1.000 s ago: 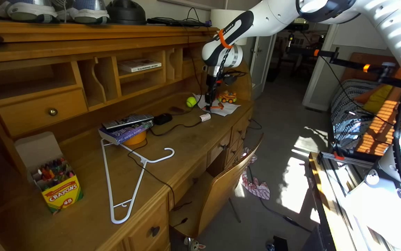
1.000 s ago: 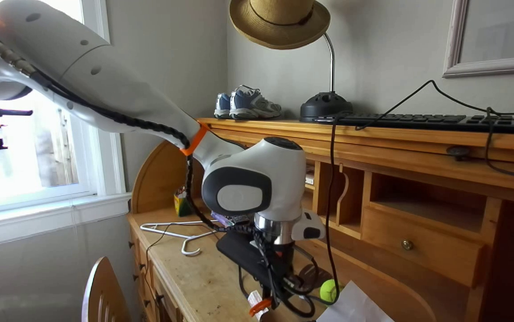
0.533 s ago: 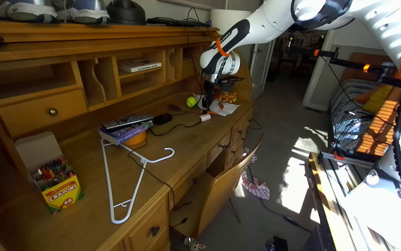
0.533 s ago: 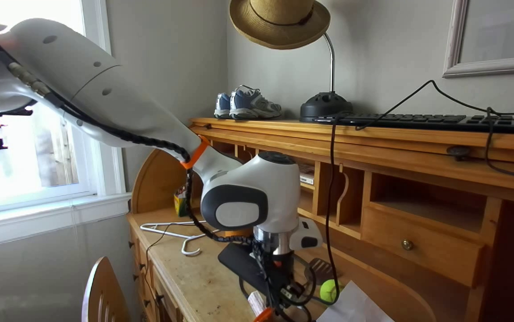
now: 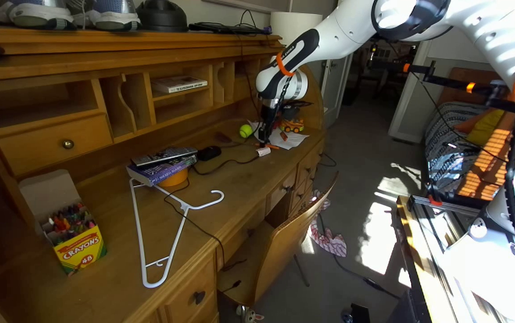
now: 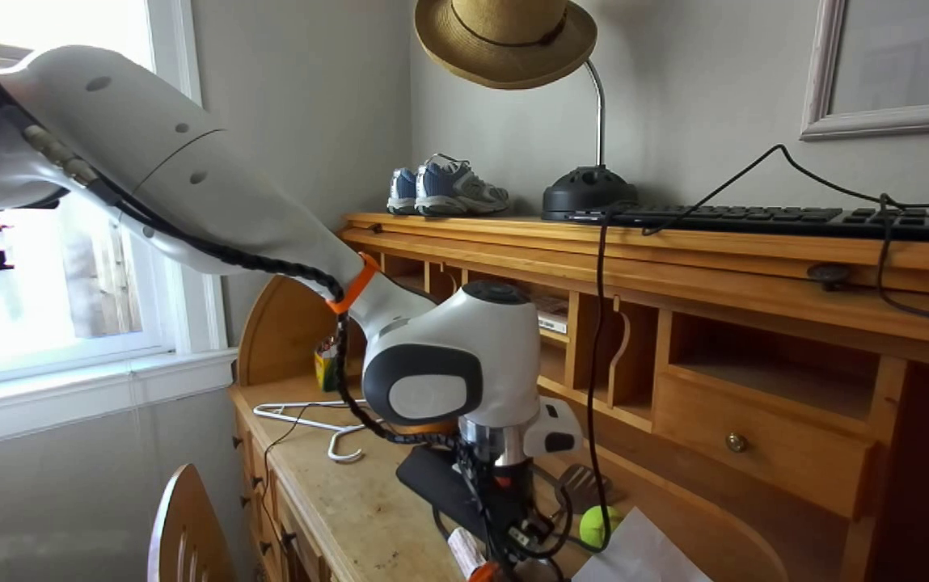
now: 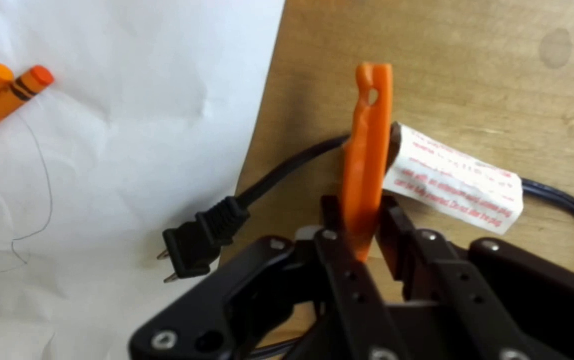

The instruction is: Use the spatula to place the white book on the desktop.

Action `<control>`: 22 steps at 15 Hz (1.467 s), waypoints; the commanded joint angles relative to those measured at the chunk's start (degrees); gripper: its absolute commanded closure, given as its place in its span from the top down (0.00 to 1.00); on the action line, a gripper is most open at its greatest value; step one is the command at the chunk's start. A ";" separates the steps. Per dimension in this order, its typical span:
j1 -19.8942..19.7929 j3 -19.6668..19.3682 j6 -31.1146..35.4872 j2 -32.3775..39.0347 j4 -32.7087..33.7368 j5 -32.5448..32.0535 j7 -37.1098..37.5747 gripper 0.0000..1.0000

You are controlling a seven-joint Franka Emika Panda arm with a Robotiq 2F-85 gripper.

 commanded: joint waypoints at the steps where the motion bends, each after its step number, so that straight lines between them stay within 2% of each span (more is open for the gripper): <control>1: 0.62 -0.63 1.26 -0.62 -0.38 -0.74 2.34 0.55; 7: 1.24 -0.66 0.66 0.15 1.79 -0.79 5.14 0.98; 12: 1.47 -0.67 0.02 1.65 3.59 -1.03 6.74 1.00; 13: 1.36 -0.52 -0.07 1.92 3.84 -1.00 6.65 0.94; 17: 1.28 -0.53 -0.17 2.90 4.64 -1.13 6.57 0.56; 18: 1.22 -0.52 -0.23 3.34 5.16 -1.12 6.59 0.55; 21: 1.02 -0.54 -0.22 4.34 6.17 -1.10 6.54 0.42; 22: 0.79 -0.30 -0.34 4.56 6.45 -0.86 6.37 0.45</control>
